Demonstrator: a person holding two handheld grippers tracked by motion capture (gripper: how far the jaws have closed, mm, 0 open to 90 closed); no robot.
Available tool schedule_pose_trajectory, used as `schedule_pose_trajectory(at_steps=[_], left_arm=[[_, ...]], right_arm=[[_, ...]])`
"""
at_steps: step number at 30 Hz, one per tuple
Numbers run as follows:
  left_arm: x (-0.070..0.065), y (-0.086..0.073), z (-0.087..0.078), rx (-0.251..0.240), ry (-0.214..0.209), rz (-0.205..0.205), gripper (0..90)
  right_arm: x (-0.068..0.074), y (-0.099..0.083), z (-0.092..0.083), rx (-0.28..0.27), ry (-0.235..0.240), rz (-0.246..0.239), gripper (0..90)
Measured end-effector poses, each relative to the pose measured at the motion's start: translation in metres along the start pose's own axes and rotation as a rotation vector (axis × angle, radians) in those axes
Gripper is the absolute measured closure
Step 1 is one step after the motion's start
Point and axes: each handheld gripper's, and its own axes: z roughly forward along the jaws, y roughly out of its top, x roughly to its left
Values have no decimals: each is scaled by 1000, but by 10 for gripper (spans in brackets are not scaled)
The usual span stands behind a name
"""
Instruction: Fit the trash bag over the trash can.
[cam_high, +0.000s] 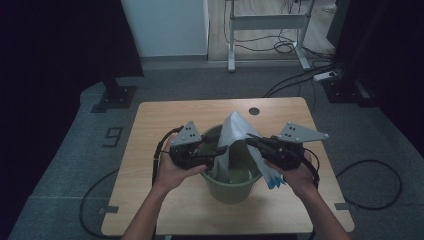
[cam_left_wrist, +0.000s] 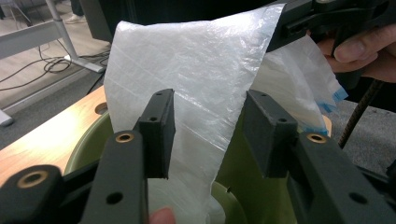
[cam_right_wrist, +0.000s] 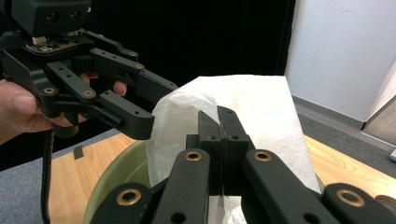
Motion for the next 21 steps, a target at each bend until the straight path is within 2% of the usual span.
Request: schedule_pose_trajectory(at_steps=[5,9,13,21], left_arm=[[-2,0,3,1,3,14,641],[-3,1,4,10,-15,17,795],[-2,1,5,1,-24,9,900],[0,-2,7,-17,-4,-21,900]], right_arm=[[1,2,2,1,6,-2,889],[3,2,4,3,10,-6,889],[4,2,4,4,13,-5,885],[3,-1,3,3,16,3,853]])
